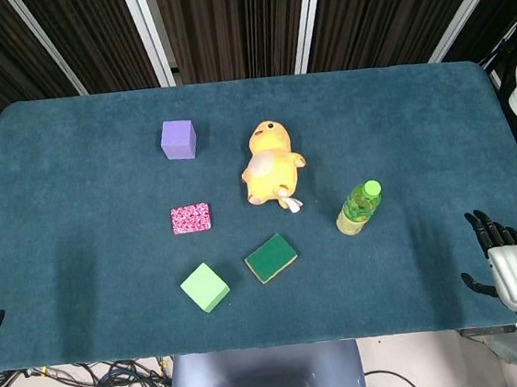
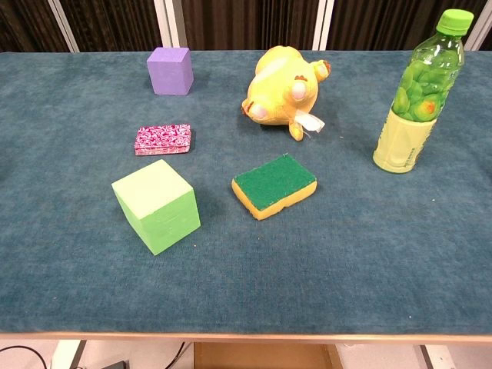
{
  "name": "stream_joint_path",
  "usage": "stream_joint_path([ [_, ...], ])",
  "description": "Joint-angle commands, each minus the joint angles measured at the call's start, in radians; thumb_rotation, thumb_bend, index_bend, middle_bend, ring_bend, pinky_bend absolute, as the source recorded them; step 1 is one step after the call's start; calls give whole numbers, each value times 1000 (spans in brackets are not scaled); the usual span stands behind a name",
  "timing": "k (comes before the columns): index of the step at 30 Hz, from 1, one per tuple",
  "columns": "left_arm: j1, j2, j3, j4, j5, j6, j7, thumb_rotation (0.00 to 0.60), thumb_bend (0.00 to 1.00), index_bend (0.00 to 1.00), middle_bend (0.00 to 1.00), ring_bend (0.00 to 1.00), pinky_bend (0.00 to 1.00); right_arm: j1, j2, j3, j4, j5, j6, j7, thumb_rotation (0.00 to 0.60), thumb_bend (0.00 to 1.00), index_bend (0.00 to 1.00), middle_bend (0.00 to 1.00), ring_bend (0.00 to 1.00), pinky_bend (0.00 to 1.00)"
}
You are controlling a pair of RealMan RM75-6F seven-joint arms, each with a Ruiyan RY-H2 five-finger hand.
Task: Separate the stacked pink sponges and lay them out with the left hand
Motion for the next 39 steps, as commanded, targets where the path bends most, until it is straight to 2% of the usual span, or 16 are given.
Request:
stream_joint_path([
  [1,0,0,1,-1,2,0,2,600,225,199,112,0,0,-1,0,0,1,-1,2,1,600,187,3,63,158,217],
  [10,1,-2,4,-2,20,9,-5,600,224,196,112,0,0,-1,0,0,3,-3,2,4,600,187,3,63,158,217],
  [19,-6,-20,2,0,27,8,-1,600,183,191,112,0,0,-2,1,-5,-1,-5,-1,1,600,187,3,63,158,216],
  [29,-20,-34,-6,-20,-1,-23,9,600,182,191,111,0,0,-9,14,-5,3,-5,6,30,600,187,4,63,158,216],
  [32,-50,-16,-20,-48,-22,-78,-15,600,182,191,111,0,0,-10,18,-3,5,2,4,42,600,187,4,63,158,216],
  [34,-91,7,-49,-82,-47,-131,-17,600,183,191,111,0,0,-10,19,-2,6,2,2,50,600,188,4,63,159,217],
  [39,-257,76,-152,-195,-196,-345,117,600,182,201,111,0,0,-7,18,-5,8,-10,0,59,600,187,4,63,158,217],
])
